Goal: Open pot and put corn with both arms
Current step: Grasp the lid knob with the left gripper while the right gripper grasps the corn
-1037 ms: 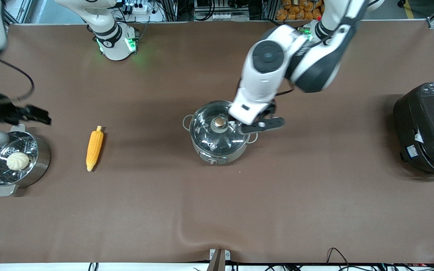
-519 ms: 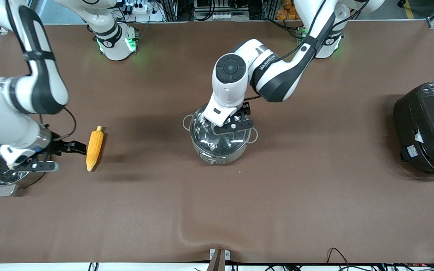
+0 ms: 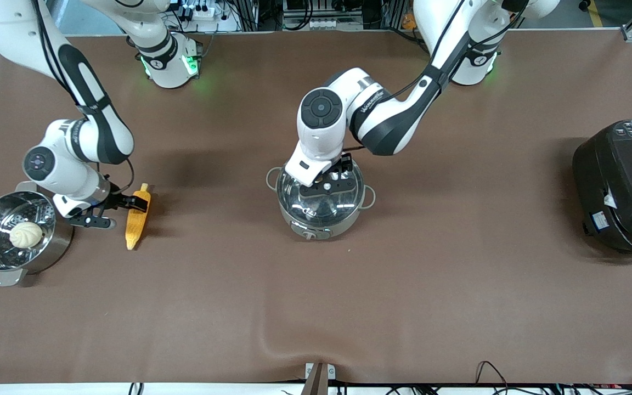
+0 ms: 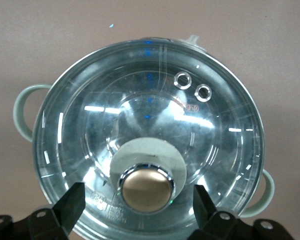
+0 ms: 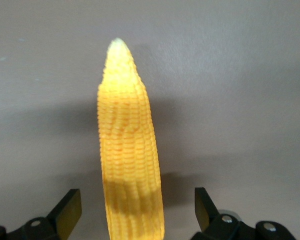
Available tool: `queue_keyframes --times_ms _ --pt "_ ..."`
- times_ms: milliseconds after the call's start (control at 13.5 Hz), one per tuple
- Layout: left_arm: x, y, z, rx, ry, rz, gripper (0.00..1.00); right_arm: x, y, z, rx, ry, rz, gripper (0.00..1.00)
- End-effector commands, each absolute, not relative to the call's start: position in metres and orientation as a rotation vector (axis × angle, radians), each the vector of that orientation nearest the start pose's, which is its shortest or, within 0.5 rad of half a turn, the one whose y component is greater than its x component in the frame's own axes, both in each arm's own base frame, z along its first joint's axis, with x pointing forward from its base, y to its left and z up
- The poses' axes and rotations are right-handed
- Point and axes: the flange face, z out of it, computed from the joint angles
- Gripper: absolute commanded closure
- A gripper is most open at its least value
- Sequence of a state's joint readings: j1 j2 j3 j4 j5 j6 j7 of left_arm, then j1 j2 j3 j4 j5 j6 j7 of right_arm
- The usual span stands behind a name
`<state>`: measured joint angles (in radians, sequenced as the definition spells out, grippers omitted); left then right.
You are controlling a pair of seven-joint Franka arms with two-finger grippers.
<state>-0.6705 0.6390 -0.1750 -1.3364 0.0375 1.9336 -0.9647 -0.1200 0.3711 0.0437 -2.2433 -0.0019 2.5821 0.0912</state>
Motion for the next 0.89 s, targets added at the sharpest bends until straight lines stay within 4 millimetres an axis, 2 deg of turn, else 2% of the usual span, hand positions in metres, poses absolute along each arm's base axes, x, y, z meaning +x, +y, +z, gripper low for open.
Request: queue_keyframes --times_ms 0,74,148,296,370,444,519,667,815 --pt "0.508 -0.525 0.355 -3.155 -0.215 0.074 0.26 0.542 -0.027 0.165 -3.101 0.336 0.006 0.00" --pt "0.508 -0.525 0.353 -3.153 -0.215 0.077 0.34 0.542 -0.027 0.160 -3.106 0.314 0.000 0.00" --pt "0.508 -0.525 0.351 -3.149 -0.214 0.082 0.36 0.542 -0.027 0.162 -3.109 0.305 0.000 0.00" --pt "0.507 -0.525 0.349 -3.146 -0.208 0.086 0.48 0.544 -0.026 0.168 -3.110 0.303 -0.002 0.33" --pt "0.507 -0.525 0.348 -3.145 -0.208 0.088 0.62 0.546 -0.025 0.172 -3.110 0.301 -0.014 0.46" --pt "0.506 -0.526 0.348 -3.145 -0.203 0.088 0.90 0.549 -0.024 0.183 -3.111 0.298 -0.026 0.59" --pt "0.506 -0.525 0.347 -3.135 -0.195 0.078 1.00 0.550 -0.023 0.192 -3.113 0.291 -0.003 0.70" --pt "0.508 -0.517 0.357 -3.107 -0.182 0.058 1.00 0.556 -0.020 0.218 -3.118 0.295 0.103 0.87" --pt "0.507 -0.505 0.387 -3.086 -0.185 0.069 1.00 0.568 -0.008 0.252 -3.124 0.267 0.185 0.99"
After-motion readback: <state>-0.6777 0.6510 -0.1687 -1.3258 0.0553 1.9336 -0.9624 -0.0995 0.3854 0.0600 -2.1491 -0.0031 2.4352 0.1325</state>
